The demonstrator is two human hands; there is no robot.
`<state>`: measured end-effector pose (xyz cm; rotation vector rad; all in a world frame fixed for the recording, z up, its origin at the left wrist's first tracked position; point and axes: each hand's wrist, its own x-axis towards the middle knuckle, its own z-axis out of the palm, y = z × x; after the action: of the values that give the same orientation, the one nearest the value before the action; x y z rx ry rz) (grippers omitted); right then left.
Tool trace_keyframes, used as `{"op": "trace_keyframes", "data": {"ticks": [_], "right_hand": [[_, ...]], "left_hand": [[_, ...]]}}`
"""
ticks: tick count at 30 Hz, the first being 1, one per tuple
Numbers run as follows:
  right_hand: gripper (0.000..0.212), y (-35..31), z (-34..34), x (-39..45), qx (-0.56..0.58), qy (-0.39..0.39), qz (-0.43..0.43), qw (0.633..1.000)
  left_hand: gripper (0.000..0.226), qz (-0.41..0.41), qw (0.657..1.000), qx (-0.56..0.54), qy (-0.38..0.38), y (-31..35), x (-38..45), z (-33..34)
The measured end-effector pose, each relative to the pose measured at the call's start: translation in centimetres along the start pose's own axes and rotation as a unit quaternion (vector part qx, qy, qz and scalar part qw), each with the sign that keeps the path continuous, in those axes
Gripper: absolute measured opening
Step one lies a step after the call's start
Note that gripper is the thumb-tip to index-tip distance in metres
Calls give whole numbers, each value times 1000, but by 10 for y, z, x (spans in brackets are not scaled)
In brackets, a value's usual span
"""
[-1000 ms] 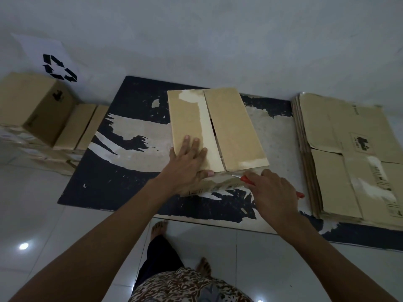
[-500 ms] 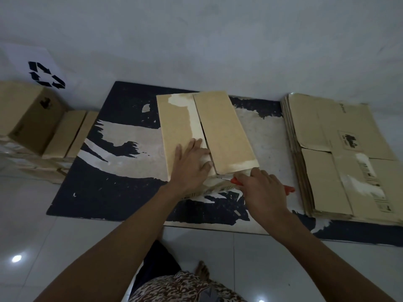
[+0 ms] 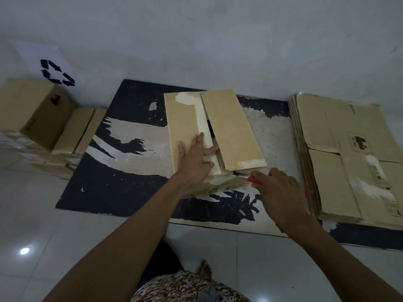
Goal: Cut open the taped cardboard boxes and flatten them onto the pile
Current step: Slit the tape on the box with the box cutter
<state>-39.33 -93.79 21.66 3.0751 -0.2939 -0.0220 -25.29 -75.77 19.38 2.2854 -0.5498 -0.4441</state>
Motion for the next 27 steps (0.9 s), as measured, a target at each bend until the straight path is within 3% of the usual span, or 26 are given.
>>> {"op": "trace_keyframes", "data": {"ticks": [4, 8, 11, 13, 16, 20, 27], "right_hand": [[25, 2, -1, 2, 36, 3, 12, 999], [29, 6, -4, -5, 150, -46, 13, 988], [20, -1, -11, -5, 286, -19, 57, 956], [21, -11, -14, 5, 306, 14, 92, 948], [36, -33, -18, 25, 284, 7, 110, 952], [46, -77, -20, 46, 256, -34, 81, 963], [117, -136, -9, 61, 124, -60, 85, 987]], "left_hand": [[68, 1, 1000, -19, -1, -1, -1, -2], [57, -2, 1000, -11, 19, -5, 1, 2], [36, -12, 989, -96, 110, -3, 2, -3], [25, -26, 977, -103, 183, -7, 7, -15], [27, -17, 978, -17, 206, -13, 29, -41], [45, -71, 980, 37, 184, -23, 76, -75], [64, -14, 985, 173, 14, -43, 157, -113]]}}
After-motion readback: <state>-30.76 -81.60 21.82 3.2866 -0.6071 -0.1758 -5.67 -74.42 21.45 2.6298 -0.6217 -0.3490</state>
